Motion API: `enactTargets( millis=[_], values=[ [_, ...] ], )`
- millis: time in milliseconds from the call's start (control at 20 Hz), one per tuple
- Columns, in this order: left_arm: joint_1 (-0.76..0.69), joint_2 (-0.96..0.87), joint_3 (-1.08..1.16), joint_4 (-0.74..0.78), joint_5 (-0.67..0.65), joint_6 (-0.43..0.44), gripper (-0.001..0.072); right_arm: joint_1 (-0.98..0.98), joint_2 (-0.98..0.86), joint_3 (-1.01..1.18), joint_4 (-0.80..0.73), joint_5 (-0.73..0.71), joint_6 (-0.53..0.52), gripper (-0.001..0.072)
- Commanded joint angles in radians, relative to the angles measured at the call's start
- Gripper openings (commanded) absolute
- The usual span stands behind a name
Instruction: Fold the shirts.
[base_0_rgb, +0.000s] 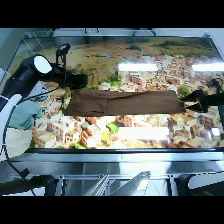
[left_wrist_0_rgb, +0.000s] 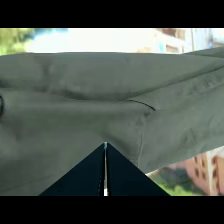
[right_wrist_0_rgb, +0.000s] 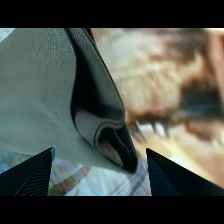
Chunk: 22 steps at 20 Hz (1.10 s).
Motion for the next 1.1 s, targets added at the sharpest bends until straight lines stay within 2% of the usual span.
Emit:
enactTargets(
  millis=[0, 150, 250, 400, 550, 600, 750, 1050],
  values=[
    [-0.037, 0.002, -0.024, 0.000, 0.034, -0.027, 0.0022, 0.015, -0.077, 0.001, 0.100, 0.013, -0.084, 0.0651],
    [-0.036, 0.000, -0.024, -0.007, 0.039, -0.040, 0.0022, 0.039, -0.078, 0.001, 0.100, -0.004, -0.095, 0.0647],
    [-0.037, -0.002, -0.024, -0.007, 0.037, -0.048, 0.0022, 0.069, -0.078, 0.001, 0.100, -0.039, -0.094, 0.0579],
    [-0.070, -0.024, -0.024, -0.007, 0.044, -0.050, 0.0022, 0.141, -0.078, 0.001, 0.100, -0.103, -0.095, 0.0565],
    [-0.132, -0.066, -0.024, -0.008, 0.061, -0.051, 0.0021, 0.180, -0.068, 0.001, 0.100, -0.124, -0.118, 0.0075],
    [-0.155, -0.082, -0.024, -0.008, 0.081, -0.060, 0.0021, 0.180, -0.054, 0.001, 0.100, -0.125, -0.121, 0.0019],
    [-0.223, -0.143, -0.003, -0.021, 0.155, -0.076, 0.0021, 0.180, 0.045, 0.001, 0.063, -0.134, -0.117, 0.0018],
    [-0.330, -0.388, 0.255, -0.059, 0.136, -0.077, 0.0020, 0.229, 0.291, 0.018, 0.028, -0.105, -0.079, 0.0018]
  ],
)
